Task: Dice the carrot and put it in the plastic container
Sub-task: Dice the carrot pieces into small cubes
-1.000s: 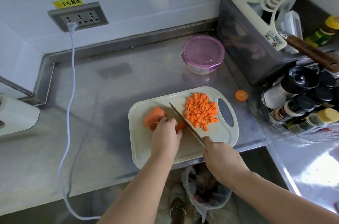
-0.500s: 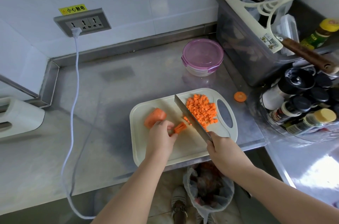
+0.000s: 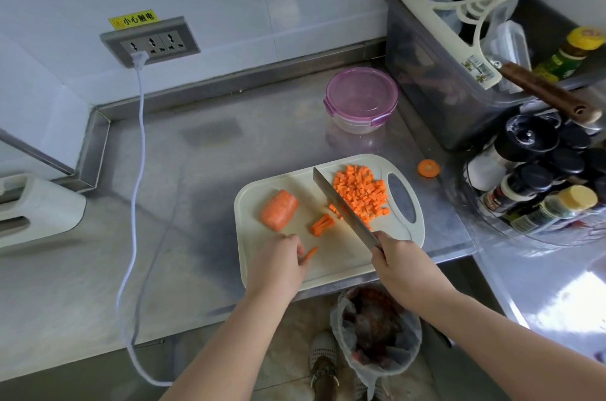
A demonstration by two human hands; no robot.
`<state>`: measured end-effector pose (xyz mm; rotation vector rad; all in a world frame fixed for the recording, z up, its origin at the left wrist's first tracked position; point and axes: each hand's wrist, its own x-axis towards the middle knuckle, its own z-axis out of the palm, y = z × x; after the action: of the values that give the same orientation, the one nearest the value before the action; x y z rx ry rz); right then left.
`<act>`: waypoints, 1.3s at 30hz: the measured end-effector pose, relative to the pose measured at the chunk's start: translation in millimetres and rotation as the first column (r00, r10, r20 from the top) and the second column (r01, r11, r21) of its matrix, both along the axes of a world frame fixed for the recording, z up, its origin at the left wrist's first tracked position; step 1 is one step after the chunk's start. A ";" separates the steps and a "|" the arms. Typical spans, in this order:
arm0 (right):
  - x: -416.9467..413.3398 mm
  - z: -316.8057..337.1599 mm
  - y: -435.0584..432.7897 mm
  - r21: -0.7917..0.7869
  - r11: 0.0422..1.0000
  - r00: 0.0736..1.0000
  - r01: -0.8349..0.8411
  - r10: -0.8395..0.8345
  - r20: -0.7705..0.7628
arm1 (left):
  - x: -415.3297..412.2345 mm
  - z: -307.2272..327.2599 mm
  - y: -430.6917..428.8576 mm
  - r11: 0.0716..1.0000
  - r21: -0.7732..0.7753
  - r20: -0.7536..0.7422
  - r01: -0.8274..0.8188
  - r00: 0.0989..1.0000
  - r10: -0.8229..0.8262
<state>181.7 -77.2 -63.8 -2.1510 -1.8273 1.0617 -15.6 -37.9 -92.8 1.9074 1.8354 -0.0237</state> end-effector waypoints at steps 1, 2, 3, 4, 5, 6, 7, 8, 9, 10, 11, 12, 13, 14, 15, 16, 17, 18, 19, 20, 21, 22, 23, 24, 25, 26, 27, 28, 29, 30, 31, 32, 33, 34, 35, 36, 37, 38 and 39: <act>0.4 0.0 0.6 -0.001 1.000 1.000 0.003 -0.003 -0.002 | 1.4 -1.4 -0.5 1.000 0.006 -0.013 0.011 1.000 -0.010; 0.8 0.2 1.3 -0.002 1.000 1.000 0.005 -0.005 -0.001 | 3.6 -2.4 -0.7 1.000 0.017 -0.016 0.019 1.000 -0.019; 1.3 1.0 1.9 -0.005 1.000 1.000 0.005 -0.005 0.003 | 6.5 -3.8 -0.5 0.999 0.030 -0.013 0.031 0.999 -0.031; 1.8 1.4 2.5 -0.007 1.000 1.000 0.008 -0.008 0.005 | 9.7 -5.1 0.3 0.998 0.054 -0.004 0.045 0.999 -0.045; 1.9 2.3 3.2 -0.006 1.000 1.000 0.012 -0.012 0.007 | 13.5 -5.2 1.7 0.995 0.082 0.004 0.055 0.998 -0.055; 2.0 2.9 4.0 -0.005 1.000 1.000 0.016 -0.016 0.008 | 17.7 -4.9 3.5 0.992 0.109 0.013 0.058 0.998 -0.060; 2.1 3.9 4.5 -0.003 1.000 1.000 0.017 -0.017 0.011 | 21.8 -4.4 5.6 0.989 0.135 0.017 0.055 0.998 -0.058; 2.1 4.7 4.9 -0.004 1.000 1.000 0.018 -0.018 0.012 | 25.6 -3.9 7.8 0.986 0.157 0.014 0.052 0.998 -0.055; 2.2 4.9 5.2 -0.004 1.000 1.000 0.017 -0.017 0.010 | 28.8 -3.4 9.6 0.983 0.173 0.005 0.054 0.998 -0.055; 2.4 4.8 5.3 -0.002 1.000 1.000 0.016 -0.016 0.010 | 31.8 -3.0 10.9 0.980 0.189 -0.006 0.058 0.998 -0.058; 2.8 4.5 5.4 0.002 1.000 1.000 0.016 -0.016 0.012 | 33.9 -2.9 12.0 0.977 0.205 -0.017 0.063 0.998 -0.061; 3.1 4.2 5.3 0.005 1.000 1.000 0.017 -0.017 0.016 | 35.4 -2.7 12.6 0.973 0.223 -0.030 0.065 0.998 -0.060; 3.1 4.0 5.4 0.007 1.000 1.000 0.019 -0.019 0.018 | 36.3 -2.8 13.3 0.969 0.239 -0.044 0.064 0.998 -0.055; 3.1 3.6 5.5 0.005 1.000 1.000 0.019 -0.019 0.018 | 37.1 -3.2 13.9 0.966 0.251 -0.051 0.058 0.998 -0.047; 2.9 3.6 5.7 0.001 1.000 1.000 0.016 -0.016 0.016 | 37.9 -3.1 14.8 0.965 0.257 -0.049 0.046 0.998 -0.035; 2.7 3.6 6.0 -0.004 1.000 1.000 0.012 -0.012 0.012 | 38.8 -2.9 15.8 0.966 0.258 -0.039 0.033 0.999 -0.023; 2.7 3.5 6.1 -0.007 1.000 1.000 0.008 -0.008 0.010 | 39.5 -2.5 16.6 0.968 0.252 -0.028 0.018 1.000 -0.011; 2.8 3.3 6.2 -0.011 1.000 1.000 0.006 -0.006 0.008 | 40.3 -2.3 17.8 0.972 0.233 -0.020 0.005 1.000 0.000; 3.2 2.8 6.2 -0.015 1.000 1.000 0.004 -0.004 0.007 | 40.9 -2.5 19.0 0.978 0.208 -0.013 -0.003 1.000 0.006; 3.3 1.9 5.9 -0.018 1.000 1.000 0.001 -0.001 0.008 | 41.5 -2.6 20.1 0.983 0.183 -0.006 -0.007 1.000 0.008; 3.3 0.8 5.5 -0.020 1.000 1.000 -0.002 0.003 0.010 | 42.1 -2.9 21.2 0.986 0.163 0.008 -0.014 1.000 0.013; 3.0 -0.1 5.0 -0.024 1.000 1.000 -0.008 0.008 0.013 | 42.4 -2.7 22.0 0.988 0.149 0.029 -0.029 0.999 0.025; 2.3 -0.7 4.2 -0.027 1.000 1.000 -0.016 0.016 0.020 | 42.4 -2.1 22.5 0.989 0.139 0.053 -0.046 0.998 0.039; 1.7 -1.6 3.4 -0.029 0.999 0.999 -0.026 0.027 0.028 | 42.4 -1.6 22.9 0.989 0.133 0.075 -0.059 0.996 0.049; 1.0 -2.2 2.6 -0.034 0.999 0.999 -0.038 0.039 0.036 | 42.1 -1.2 23.1 0.989 0.129 0.090 -0.068 0.994 0.056; 0.6 -2.7 1.8 -0.038 0.998 0.998 -0.048 0.049 0.042 | 41.9 -1.0 23.0 0.989 0.128 0.099 -0.072 0.993 0.060; 0.4 -3.2 1.3 -0.043 0.998 0.997 -0.054 0.056 0.049 | 41.7 -0.7 22.9 0.989 0.130 0.106 -0.076 0.992 0.062; 0.2 -3.8 0.8 -0.046 0.997 0.997 -0.060 0.062 0.054 | 41.3 -0.4 22.8 0.988 0.133 0.112 -0.078 0.992 0.063; 0.3 -4.3 0.3 -0.048 0.997 0.996 -0.067 0.069 0.056 | 40.9 -0.1 22.8 0.988 0.136 0.116 -0.077 0.991 0.062; 0.0 -5.0 0.0 -0.045 0.996 0.995 -0.075 0.077 0.057 | 40.3 -0.1 23.0 0.988 0.135 0.116 -0.074 0.992 0.058; -0.6 -5.4 -0.6 -0.045 0.996 0.995 -0.083 0.086 0.058 | 39.7 -0.3 23.6 0.989 0.130 0.114 -0.070 0.992 0.056; -1.2 -6.1 -1.1 -0.046 0.995 0.994 -0.093 0.096 0.059 | 39.1 -0.4 24.2 0.990 0.121 0.114 -0.071 0.992 0.057; -1.9 -6.7 -2.1 -0.050 0.993 0.992 -0.103 0.106 0.062 | 38.5 -0.4 24.8 0.991 0.111 0.117 -0.075 0.991 0.062; -2.6 -7.8 -2.8 -0.054 0.992 0.991 -0.111 0.115 0.069 | 38.1 -0.8 25.5 0.991 0.103 0.125 -0.083 0.990 0.070; -3.1 -8.2 -3.6 -0.054 0.992 0.990 -0.116 0.120 0.075 | 37.5 -1.4 26.1 0.991 0.099 0.137 -0.093 0.987 0.079; -3.3 -8.8 -3.8 -0.054 0.992 0.990 -0.117 0.121 0.078 | 37.3 -2.0 26.5 0.990 0.096 0.146 -0.101 0.985 0.086; -3.2 -9.2 -3.7 -0.054 0.992 0.990 -0.116 0.120 0.077 | 37.3 -2.3 26.5 0.990 0.095 0.155 -0.108 0.984 0.093; -3.0 -9.5 -3.3 -0.054 0.992 0.991 -0.112 0.116 0.073 | 37.6 -2.4 26.4 0.989 0.096 0.165 -0.115 0.981 0.099; -2.8 -9.2 -2.7 -0.055 0.992 0.991 -0.110 0.114 0.071 | 37.9 -2.5 26.3 0.988 0.100 0.175 -0.121 0.979 0.103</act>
<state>178.9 -79.9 -73.0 -2.1660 -1.9966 1.0769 22.3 -11.6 -95.3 1.8137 1.8585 0.2751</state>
